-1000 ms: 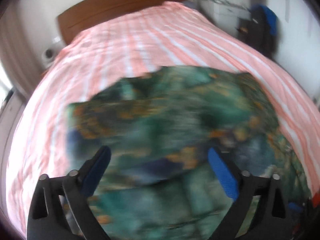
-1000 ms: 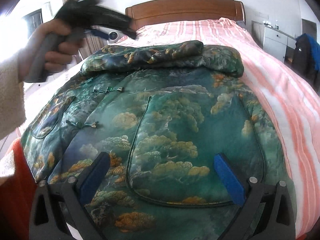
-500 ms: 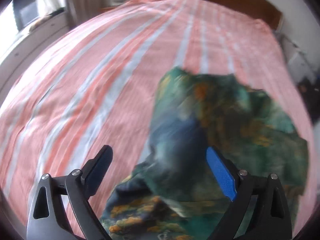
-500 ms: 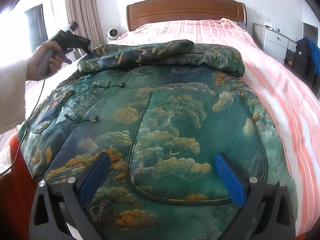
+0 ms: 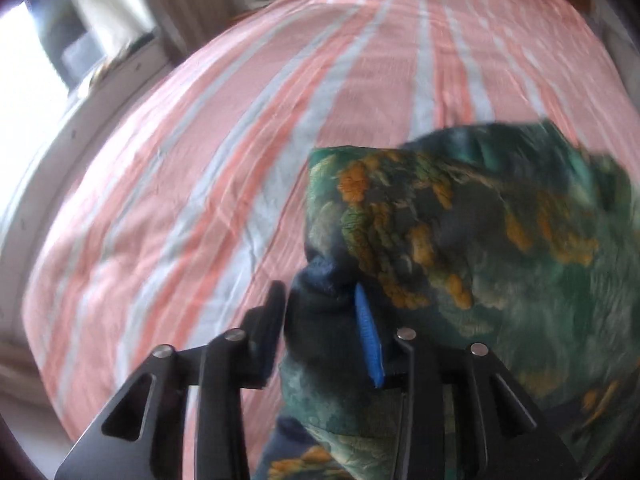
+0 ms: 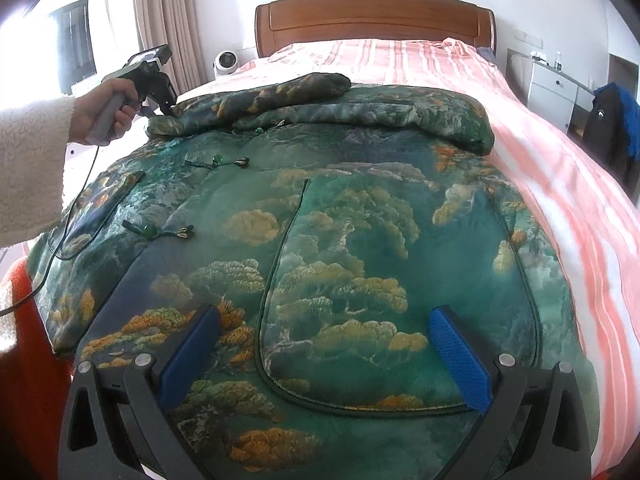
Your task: Fold large clothes
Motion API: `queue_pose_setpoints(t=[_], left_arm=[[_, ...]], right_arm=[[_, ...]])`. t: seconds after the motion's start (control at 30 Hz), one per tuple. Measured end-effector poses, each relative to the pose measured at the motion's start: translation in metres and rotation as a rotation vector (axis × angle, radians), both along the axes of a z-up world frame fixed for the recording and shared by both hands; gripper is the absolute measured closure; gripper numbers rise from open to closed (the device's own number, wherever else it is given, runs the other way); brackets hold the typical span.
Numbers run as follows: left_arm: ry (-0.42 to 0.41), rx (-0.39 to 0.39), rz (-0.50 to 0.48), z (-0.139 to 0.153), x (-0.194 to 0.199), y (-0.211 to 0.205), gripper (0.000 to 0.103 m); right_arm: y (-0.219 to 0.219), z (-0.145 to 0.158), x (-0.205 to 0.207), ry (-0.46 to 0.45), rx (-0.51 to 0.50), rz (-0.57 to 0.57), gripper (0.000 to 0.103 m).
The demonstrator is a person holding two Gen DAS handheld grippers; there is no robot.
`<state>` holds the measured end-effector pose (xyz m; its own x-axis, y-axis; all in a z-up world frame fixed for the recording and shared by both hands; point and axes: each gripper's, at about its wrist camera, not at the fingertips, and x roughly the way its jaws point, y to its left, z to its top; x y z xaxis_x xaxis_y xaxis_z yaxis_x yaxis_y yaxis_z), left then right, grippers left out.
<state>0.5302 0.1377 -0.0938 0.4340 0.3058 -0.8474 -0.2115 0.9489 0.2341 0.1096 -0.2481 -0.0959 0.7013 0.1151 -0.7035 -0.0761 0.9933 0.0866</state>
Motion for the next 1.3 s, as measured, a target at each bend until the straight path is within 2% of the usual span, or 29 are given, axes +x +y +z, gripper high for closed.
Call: queue_pose_setpoints(t=[0.07,0.17,0.33,0.5,0.63,0.77,0.83,1.0,1.13,1.3], left_arm=[[-0.032,0.055,-0.059,0.012,-0.011,-0.013,0.025],[-0.145,0.098,-0.125,0.039,-0.035,-0.032,0.015],[-0.198,-0.004,-0.275,0.058,-0.060,-0.081,0.011],[-0.182,-0.078,-0.380,0.058,-0.061,-0.138,0.011],[-0.192,-0.092,-0.465,0.057,-0.069,-0.186,0.011],[-0.186,-0.051,-0.534,0.044,-0.071,-0.229,0.008],[-0.169,-0.034,-0.536,0.030,-0.066,-0.239,0.008],[-0.065,-0.010,-0.545,-0.012,-0.055,-0.250,0.007],[-0.084,-0.021,-0.534,-0.008,-0.060,-0.246,0.004],[-0.139,-0.019,-0.521,0.017,-0.075,-0.233,0.004]], right_arm=[[0.000,0.001,0.000,0.000,0.004,0.002,0.001],[-0.001,0.001,0.000,0.000,0.015,0.005,0.001],[-0.002,0.003,-0.001,0.000,0.027,0.006,0.001],[-0.004,0.006,-0.003,-0.010,0.041,0.005,0.001],[-0.009,0.008,-0.004,-0.014,0.053,-0.004,0.001],[-0.013,0.009,-0.003,-0.016,0.069,-0.009,0.001],[-0.014,0.009,-0.003,-0.016,0.075,-0.009,0.001],[-0.014,0.010,-0.004,-0.016,0.082,-0.005,0.001],[-0.015,0.011,-0.005,-0.018,0.083,-0.004,0.001],[-0.017,0.013,-0.004,-0.027,0.093,-0.010,0.001]])
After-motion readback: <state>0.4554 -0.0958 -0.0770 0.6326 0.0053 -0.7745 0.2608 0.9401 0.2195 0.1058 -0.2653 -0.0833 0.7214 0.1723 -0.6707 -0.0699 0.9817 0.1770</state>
